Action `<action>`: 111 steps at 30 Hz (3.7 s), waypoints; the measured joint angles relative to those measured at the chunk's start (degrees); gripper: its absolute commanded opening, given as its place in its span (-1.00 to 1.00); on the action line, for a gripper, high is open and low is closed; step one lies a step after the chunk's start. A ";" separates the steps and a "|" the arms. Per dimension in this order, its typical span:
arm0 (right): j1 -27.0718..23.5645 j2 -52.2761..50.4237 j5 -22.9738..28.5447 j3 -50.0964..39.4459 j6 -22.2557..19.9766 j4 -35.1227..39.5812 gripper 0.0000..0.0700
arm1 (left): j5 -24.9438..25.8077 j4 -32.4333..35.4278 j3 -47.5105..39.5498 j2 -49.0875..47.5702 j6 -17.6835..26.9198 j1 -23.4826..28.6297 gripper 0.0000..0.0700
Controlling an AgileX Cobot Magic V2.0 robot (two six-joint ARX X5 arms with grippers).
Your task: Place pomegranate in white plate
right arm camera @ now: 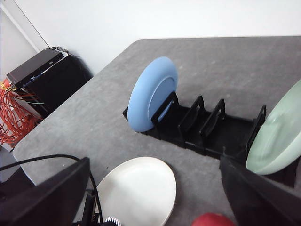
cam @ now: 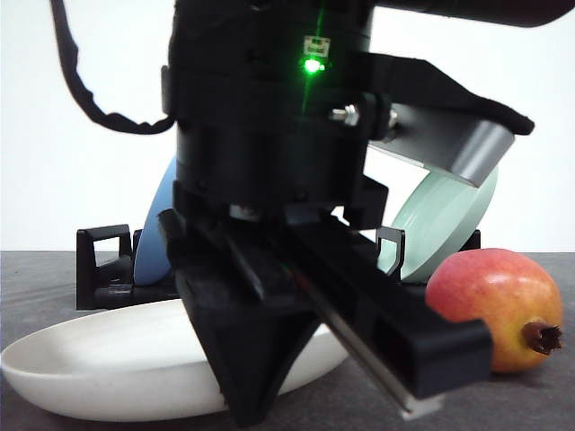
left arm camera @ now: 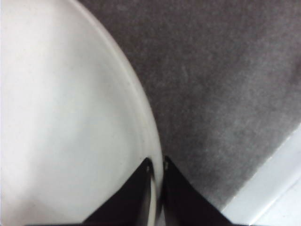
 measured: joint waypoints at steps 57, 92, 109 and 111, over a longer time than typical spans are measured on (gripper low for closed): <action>23.79 45.18 27.61 0.00 -2.99 -8.55 1.00 | -2.61 3.00 -21.68 -76.80 -14.95 0.00 0.69; 47.02 62.05 30.47 18.84 3.84 -6.67 0.27 | -2.61 -0.81 -21.68 -80.21 -15.60 0.00 0.69; 53.23 68.22 33.62 18.84 4.57 0.11 0.31 | -2.61 -0.79 -21.68 -80.21 -15.60 0.00 0.69; 53.29 68.22 33.59 18.84 4.57 0.08 0.56 | -2.61 -0.79 -21.68 -80.21 -15.60 0.00 0.69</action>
